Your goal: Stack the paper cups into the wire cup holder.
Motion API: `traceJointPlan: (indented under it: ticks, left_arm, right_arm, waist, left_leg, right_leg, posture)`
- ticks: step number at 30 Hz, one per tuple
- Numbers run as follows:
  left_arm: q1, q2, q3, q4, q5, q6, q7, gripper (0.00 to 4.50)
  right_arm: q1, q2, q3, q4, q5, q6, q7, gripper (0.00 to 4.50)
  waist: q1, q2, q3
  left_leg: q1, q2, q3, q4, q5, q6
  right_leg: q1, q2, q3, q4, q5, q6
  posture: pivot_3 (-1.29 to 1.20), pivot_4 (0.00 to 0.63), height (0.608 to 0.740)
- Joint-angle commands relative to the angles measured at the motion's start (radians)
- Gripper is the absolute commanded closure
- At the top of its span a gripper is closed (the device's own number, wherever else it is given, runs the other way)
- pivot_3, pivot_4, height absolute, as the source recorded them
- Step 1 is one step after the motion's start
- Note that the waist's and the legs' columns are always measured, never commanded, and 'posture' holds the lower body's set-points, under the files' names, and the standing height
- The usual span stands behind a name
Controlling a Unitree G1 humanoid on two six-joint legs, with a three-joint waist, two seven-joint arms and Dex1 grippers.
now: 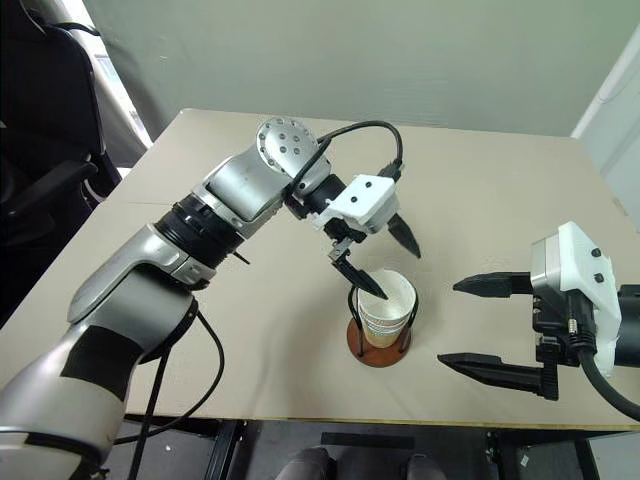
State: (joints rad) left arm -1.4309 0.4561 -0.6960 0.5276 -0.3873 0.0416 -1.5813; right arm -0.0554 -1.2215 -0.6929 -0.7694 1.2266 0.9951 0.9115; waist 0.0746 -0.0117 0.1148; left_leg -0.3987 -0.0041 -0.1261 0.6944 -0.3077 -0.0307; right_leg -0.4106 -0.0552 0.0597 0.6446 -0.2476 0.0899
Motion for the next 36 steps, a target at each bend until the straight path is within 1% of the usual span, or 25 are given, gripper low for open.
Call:
traceJointPlan:
  ticks: [1, 5, 8, 11, 15, 17, 19, 22, 25, 27, 32, 36]
  left_arm:
    - [0.012, 0.015, 0.116, 0.021, 0.023, 0.022, -0.028, 0.02]
    - [0.062, 0.092, 0.231, 0.022, 0.048, 0.093, 0.01, 0.02]
    - [0.156, 0.233, 0.347, -0.036, 0.012, 0.196, -0.001, 0.02]
    - [0.276, 0.352, 0.463, -0.106, -0.034, 0.313, 0.021, 0.02]
    - [0.462, 0.492, 0.604, -0.187, -0.077, 0.444, 0.058, 0.02]
    - [0.544, 0.543, 0.674, -0.224, -0.108, 0.506, 0.073, 0.02]
    - [0.595, 0.568, 0.743, -0.249, -0.145, 0.57, 0.104, 0.02]
    - [0.707, 0.61, 0.815, -0.355, -0.203, 0.66, 0.112, 0.02]
    - [0.798, 0.62, 0.872, -0.458, -0.238, 0.712, 0.166, 0.02]
    - [0.817, 0.611, 0.904, -0.49, -0.258, 0.74, 0.21, 0.02]
    - [0.862, 0.601, 0.934, -0.559, -0.283, 0.772, 0.277, 0.02]
    - [0.903, 0.602, 0.968, -0.596, -0.307, 0.782, 0.308, 0.02]
  right_arm:
    - [-0.011, -0.018, 0.011, 0.034, -0.04, -0.037, 0.032, 0.0]
    - [0.0, -0.049, 0.041, 0.105, -0.14, -0.079, 0.125, 0.0]
    - [0.024, -0.06, 0.058, 0.205, -0.241, -0.126, 0.196, 0.0]
    - [0.045, -0.052, 0.071, 0.297, -0.32, -0.178, 0.256, 0.0]
    - [0.046, -0.028, 0.075, 0.377, -0.341, -0.2, 0.313, 0.0]
    - [0.035, -0.014, 0.079, 0.386, -0.314, -0.193, 0.338, 0.0]
    - [0.009, 0.002, 0.095, 0.378, -0.279, -0.18, 0.344, 0.0]
    - [-0.017, 0.013, 0.133, 0.384, -0.288, -0.184, 0.341, 0.0]
    - [-0.027, 0.014, 0.146, 0.414, -0.312, -0.198, 0.354, 0.0]
    - [-0.05, 0.002, 0.166, 0.444, -0.328, -0.203, 0.359, 0.0]
    - [-0.109, -0.012, 0.226, 0.508, -0.38, -0.236, 0.383, 0.0]
    - [-0.127, -0.008, 0.251, 0.525, -0.402, -0.25, 0.398, 0.0]
  waist:
    - [0.0, 0.0, 0.0]
    - [-0.009, 0.002, -0.001]
    - [-0.013, 0.002, -0.001]
    - [-0.019, 0.003, -0.002]
    - [-0.014, 0.003, -0.002]
    - [-0.013, 0.003, -0.002]
    - [-0.011, 0.003, -0.002]
    - [-0.013, 0.003, -0.002]
    - [-0.014, 0.003, -0.002]
    - [-0.014, 0.003, -0.002]
    - [-0.02, 0.003, -0.002]
    - [-0.021, 0.003, -0.002]
  left_leg:
    - [0.0, 0.0, 0.0, 0.001, 0.0, 0.0]
    - [0.0, 0.0, 0.001, 0.002, -0.001, 0.001]
    - [0.0, 0.0, 0.001, 0.003, 0.0, 0.001]
    - [0.0, 0.001, 0.001, 0.002, -0.001, 0.001]
    - [0.0, 0.0, -0.001, 0.003, 0.0, 0.001]
    - [0.0, 0.0, -0.002, 0.003, 0.0, 0.0]
    - [0.0, 0.0, -0.002, 0.003, 0.0, 0.0]
    - [0.001, 0.0, -0.002, 0.004, 0.0, 0.0]
    - [0.009, 0.0, -0.002, 0.002, 0.0, 0.0]
    - [0.012, 0.0, -0.002, 0.002, 0.0, 0.0]
    - [0.017, 0.0, -0.001, 0.0, 0.0, -0.001]
    - [0.017, 0.0, -0.001, -0.002, 0.0, -0.001]
  right_leg:
    - [0.0, 0.0, 0.0, 0.0, 0.0, 0.0]
    - [0.0, 0.0, 0.001, 0.0, 0.0, 0.001]
    - [-0.001, 0.001, 0.001, 0.0, 0.0, 0.001]
    - [-0.002, 0.002, 0.001, 0.0, 0.0, 0.0]
    - [-0.003, 0.002, 0.001, -0.001, 0.0, 0.0]
    - [-0.003, 0.002, 0.0, -0.001, -0.001, -0.001]
    - [-0.002, 0.002, 0.0, -0.001, -0.001, -0.001]
    - [-0.001, 0.002, 0.0, 0.0, -0.001, -0.002]
    - [0.005, 0.002, 0.0, 0.0, -0.002, -0.003]
    - [0.007, 0.002, 0.0, 0.0, -0.002, -0.004]
    - [0.011, 0.002, 0.001, 0.001, -0.003, -0.006]
    - [0.01, 0.002, 0.001, 0.002, -0.003, -0.007]
  posture:
    - [0.0, 0.15, 0.74]
    - [0.0, 0.15, 0.74]
    - [0.0, 0.15, 0.74]
    - [0.0, 0.15, 0.74]
    - [0.0, 0.15, 0.74]
    - [0.0, 0.15, 0.74]
    - [0.0, 0.15, 0.74]
    - [0.0, 0.15, 0.74]
    - [0.0, 0.15, 0.74]
    - [0.0, 0.15, 0.74]
    - [0.0, 0.15, 0.74]
    - [0.0, 0.15, 0.74]
